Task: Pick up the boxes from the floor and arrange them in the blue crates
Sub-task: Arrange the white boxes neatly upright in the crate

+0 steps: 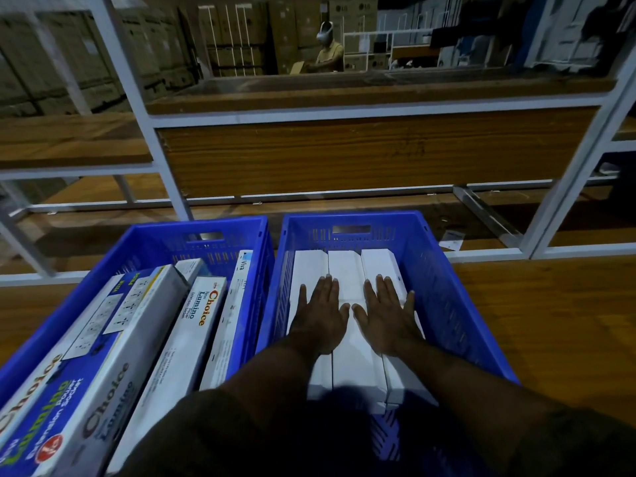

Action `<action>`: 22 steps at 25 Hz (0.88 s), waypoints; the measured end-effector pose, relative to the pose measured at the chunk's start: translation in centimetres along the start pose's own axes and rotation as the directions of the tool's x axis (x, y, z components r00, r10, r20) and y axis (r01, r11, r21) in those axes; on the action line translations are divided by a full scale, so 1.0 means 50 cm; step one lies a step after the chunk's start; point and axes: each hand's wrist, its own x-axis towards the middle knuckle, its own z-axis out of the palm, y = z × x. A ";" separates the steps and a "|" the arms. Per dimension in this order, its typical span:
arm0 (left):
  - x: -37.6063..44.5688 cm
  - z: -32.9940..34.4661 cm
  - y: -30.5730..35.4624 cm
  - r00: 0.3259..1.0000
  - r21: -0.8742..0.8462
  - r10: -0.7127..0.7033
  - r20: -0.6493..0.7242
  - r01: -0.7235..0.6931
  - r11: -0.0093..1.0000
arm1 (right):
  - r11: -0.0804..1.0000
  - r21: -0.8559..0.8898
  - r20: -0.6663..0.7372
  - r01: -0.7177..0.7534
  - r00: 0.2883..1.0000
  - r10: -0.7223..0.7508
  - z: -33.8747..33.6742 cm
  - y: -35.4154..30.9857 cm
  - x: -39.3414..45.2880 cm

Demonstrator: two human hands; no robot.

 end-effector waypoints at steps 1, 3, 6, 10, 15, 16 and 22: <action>0.002 0.002 0.000 1.000 0.009 0.003 -0.004 -0.003 1.000 | 1.000 0.002 0.004 0.002 1.000 -0.002 -0.001 -0.001 0.001; 0.004 0.003 -0.001 1.000 0.016 0.005 0.010 -0.005 1.000 | 1.000 0.010 0.020 0.007 1.000 -0.007 -0.003 -0.002 0.002; 0.004 -0.013 0.004 0.998 -0.001 0.004 0.055 -0.004 1.000 | 1.000 0.017 0.034 0.003 0.999 -0.004 -0.010 0.001 0.002; -0.002 -0.043 0.010 0.993 -0.073 -0.006 0.117 0.014 0.997 | 0.996 0.083 0.007 0.028 1.000 -0.029 -0.030 -0.007 -0.009; -0.020 -0.093 0.001 0.999 -0.192 -0.009 0.045 0.017 0.981 | 0.968 0.224 -0.042 0.113 0.993 -0.106 -0.065 -0.040 -0.020; -0.029 -0.105 0.000 1.000 -0.196 -0.013 -0.004 0.012 0.980 | 0.961 0.247 -0.050 0.125 0.992 -0.117 -0.071 -0.047 -0.020; -0.087 -0.171 -0.015 0.930 -0.317 -0.078 -0.359 -0.043 0.948 | 0.912 0.359 -0.096 0.200 0.979 -0.177 -0.105 -0.078 -0.026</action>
